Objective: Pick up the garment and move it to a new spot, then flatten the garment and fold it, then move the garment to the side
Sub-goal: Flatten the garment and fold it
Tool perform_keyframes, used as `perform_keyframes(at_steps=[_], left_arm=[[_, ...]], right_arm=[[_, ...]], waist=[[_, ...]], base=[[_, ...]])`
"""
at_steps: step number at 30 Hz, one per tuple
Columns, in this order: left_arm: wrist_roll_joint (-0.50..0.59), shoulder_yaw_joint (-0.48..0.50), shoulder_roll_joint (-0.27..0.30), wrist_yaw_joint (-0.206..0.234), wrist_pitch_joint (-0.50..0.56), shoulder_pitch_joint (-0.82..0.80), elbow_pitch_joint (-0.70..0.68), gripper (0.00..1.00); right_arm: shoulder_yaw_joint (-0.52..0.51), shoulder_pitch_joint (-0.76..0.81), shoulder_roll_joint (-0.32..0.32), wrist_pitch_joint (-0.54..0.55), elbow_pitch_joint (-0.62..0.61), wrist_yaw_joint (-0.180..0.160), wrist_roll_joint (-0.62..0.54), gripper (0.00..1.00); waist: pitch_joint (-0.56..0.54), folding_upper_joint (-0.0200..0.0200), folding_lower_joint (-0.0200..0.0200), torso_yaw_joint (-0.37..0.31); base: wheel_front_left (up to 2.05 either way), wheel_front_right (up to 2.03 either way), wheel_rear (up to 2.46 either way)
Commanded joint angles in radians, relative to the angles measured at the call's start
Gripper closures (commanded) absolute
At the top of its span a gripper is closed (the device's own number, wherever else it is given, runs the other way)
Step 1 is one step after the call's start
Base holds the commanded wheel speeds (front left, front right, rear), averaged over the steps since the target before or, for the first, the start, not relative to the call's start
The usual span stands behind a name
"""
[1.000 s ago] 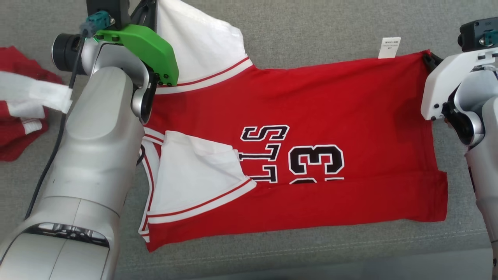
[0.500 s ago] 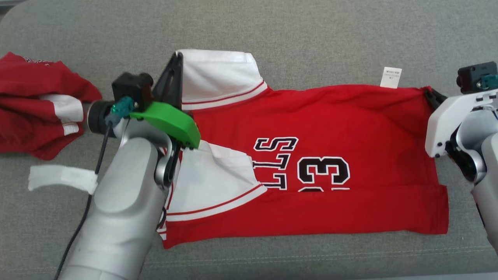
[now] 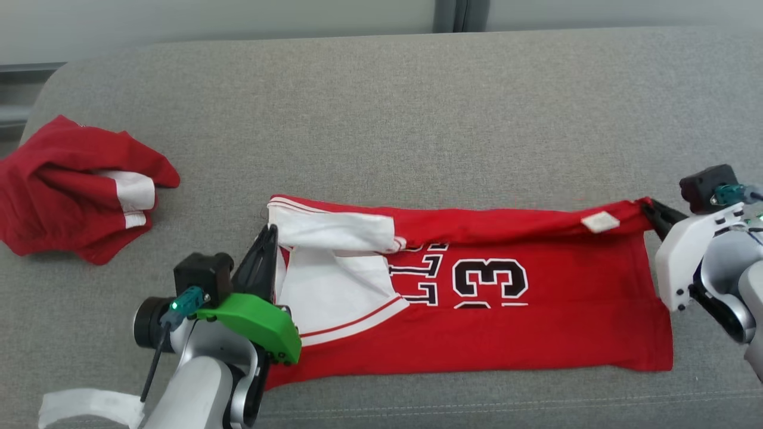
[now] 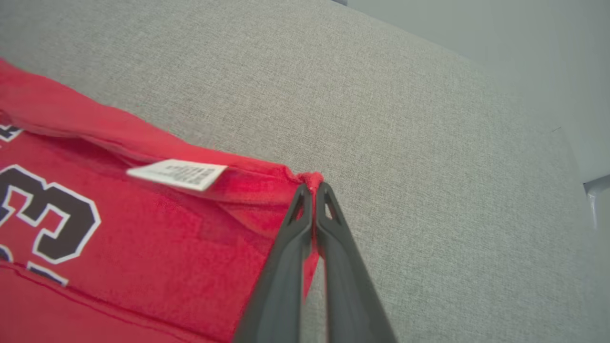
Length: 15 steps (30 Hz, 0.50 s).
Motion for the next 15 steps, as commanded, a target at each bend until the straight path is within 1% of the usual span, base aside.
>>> perform_keyframes(at_steps=[1,3,8,15], left_arm=[[-0.001,-0.004,0.011,0.015,0.020,0.039,-0.035,1.00],[0.002,-0.012,0.019,0.028,0.044,0.074,-0.073,1.00],[-0.015,-0.018,0.018,0.055,0.079,0.140,-0.139,1.00],[-0.031,-0.023,0.024,0.086,0.114,0.213,-0.163,1.00]], right_arm=[[0.034,0.021,-0.017,-0.006,-0.006,-0.001,0.014,1.00],[0.073,0.021,-0.043,-0.005,-0.007,-0.002,0.034,1.00],[0.167,0.013,-0.099,0.000,-0.001,-0.002,0.049,1.00],[0.269,-0.012,-0.148,-0.001,0.024,-0.002,0.051,1.00]], waist=[[-0.020,-0.0001,0.0000,0.001],[-0.030,-0.0001,0.0000,0.002],[-0.045,-0.0001,0.0000,0.001],[-0.055,-0.0001,0.0000,0.011]], base=[[0.00,0.00,0.00],[0.00,0.00,0.00],[0.00,0.00,0.00],[0.00,0.00,0.00]])
